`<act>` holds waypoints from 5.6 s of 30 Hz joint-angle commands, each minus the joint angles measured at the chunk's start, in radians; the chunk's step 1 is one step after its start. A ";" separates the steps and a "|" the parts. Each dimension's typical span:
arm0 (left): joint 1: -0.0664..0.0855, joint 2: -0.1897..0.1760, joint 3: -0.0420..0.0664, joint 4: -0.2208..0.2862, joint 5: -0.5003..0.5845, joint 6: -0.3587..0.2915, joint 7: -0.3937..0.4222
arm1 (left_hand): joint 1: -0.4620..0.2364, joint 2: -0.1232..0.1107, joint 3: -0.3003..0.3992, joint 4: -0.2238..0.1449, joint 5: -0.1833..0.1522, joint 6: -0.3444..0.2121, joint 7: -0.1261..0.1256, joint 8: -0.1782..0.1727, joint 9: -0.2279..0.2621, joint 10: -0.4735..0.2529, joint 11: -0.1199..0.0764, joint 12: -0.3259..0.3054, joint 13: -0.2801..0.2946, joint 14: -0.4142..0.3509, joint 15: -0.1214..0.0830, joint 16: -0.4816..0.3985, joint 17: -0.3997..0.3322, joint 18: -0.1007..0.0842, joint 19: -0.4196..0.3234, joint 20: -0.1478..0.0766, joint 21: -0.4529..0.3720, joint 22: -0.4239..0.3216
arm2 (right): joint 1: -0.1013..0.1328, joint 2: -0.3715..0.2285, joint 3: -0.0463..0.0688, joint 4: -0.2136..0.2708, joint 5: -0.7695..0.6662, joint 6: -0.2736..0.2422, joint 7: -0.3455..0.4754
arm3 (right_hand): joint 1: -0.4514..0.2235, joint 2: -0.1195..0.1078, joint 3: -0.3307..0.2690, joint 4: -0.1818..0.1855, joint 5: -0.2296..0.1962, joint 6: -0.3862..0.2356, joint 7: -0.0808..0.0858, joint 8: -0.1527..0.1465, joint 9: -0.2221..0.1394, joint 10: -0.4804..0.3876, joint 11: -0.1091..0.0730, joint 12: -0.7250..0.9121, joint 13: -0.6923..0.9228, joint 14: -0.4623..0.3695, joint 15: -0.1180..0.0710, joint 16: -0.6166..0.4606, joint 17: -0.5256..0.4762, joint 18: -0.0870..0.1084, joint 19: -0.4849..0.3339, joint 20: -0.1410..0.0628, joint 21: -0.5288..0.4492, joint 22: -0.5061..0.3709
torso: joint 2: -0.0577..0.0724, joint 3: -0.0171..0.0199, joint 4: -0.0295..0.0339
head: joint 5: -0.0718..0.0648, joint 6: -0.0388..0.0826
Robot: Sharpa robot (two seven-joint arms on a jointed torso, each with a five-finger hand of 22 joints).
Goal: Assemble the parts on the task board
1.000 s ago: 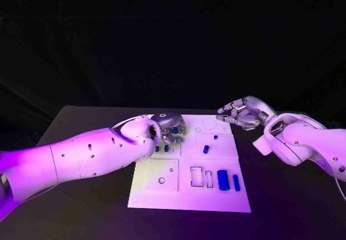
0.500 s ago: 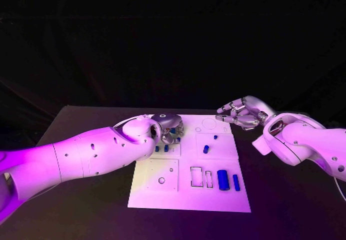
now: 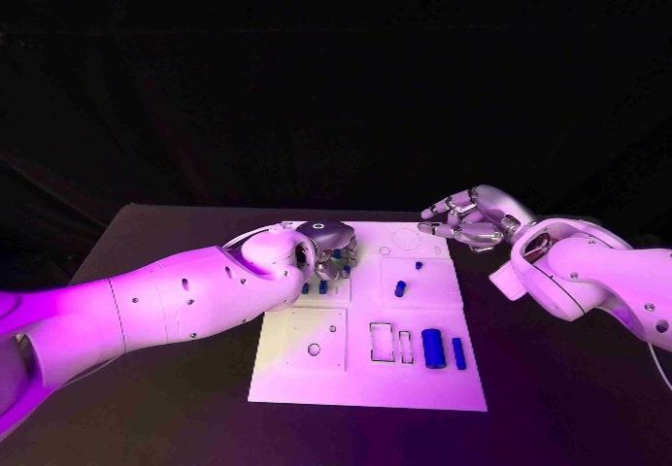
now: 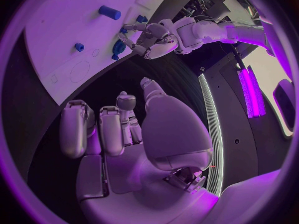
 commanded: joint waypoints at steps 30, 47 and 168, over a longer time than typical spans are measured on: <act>-0.004 -0.029 0.019 0.037 0.034 -0.030 0.032 | 0.002 0.011 0.127 -0.092 -0.021 0.073 0.008 -0.033 -0.023 0.135 -0.018 -0.068 0.001 0.005 -0.024 0.026 -0.015 -0.025 0.016 -0.017 0.036 0.040 | -0.003 0.002 0.000 -0.004 -0.004 0.004 0.012 | 0.007 0.002 -0.008 0.002 0.005 0.009 0.000 0.008 -0.002 0.002 0.000 0.000 0.004 0.036 -0.008 -0.004 -0.001 0.011 -0.010 0.001 -0.007 0.104 | -0.002 0.0000 0.0015 | -0.001 0.012; -0.001 -0.126 0.055 0.111 0.096 -0.005 0.015 | -0.025 0.004 0.126 -0.091 -0.023 0.080 0.008 -0.039 -0.026 0.139 -0.017 -0.086 0.000 0.003 -0.022 0.026 -0.022 -0.025 0.015 -0.015 0.036 0.041 | -0.003 -0.001 0.000 -0.005 -0.003 0.006 0.011 | 0.007 0.002 -0.008 0.002 0.005 0.009 0.000 0.008 -0.002 0.002 0.000 0.000 0.004 0.036 -0.008 -0.004 -0.001 0.011 -0.010 0.001 -0.007 0.104 | 0.000 -0.0001 -0.0001 | 0.004 0.012; 0.000 -0.418 0.055 0.257 1.518 -0.150 0.454 | -0.065 0.011 0.109 -0.112 -0.021 -0.018 0.060 -0.052 -0.119 0.053 0.031 -0.114 -0.011 -0.280 0.019 -0.420 -0.602 0.092 -0.394 0.021 -0.465 -0.483 | -0.062 0.147 -0.007 -0.098 -0.903 0.214 -0.247 | 0.148 -0.109 0.328 -0.081 -0.171 0.115 0.008 -0.055 -0.038 -0.032 0.028 -0.898 -0.792 0.039 0.009 -0.064 -0.071 0.005 0.022 0.013 -0.008 0.124 | 0.001 -0.0007 -0.0005 | -0.073 0.024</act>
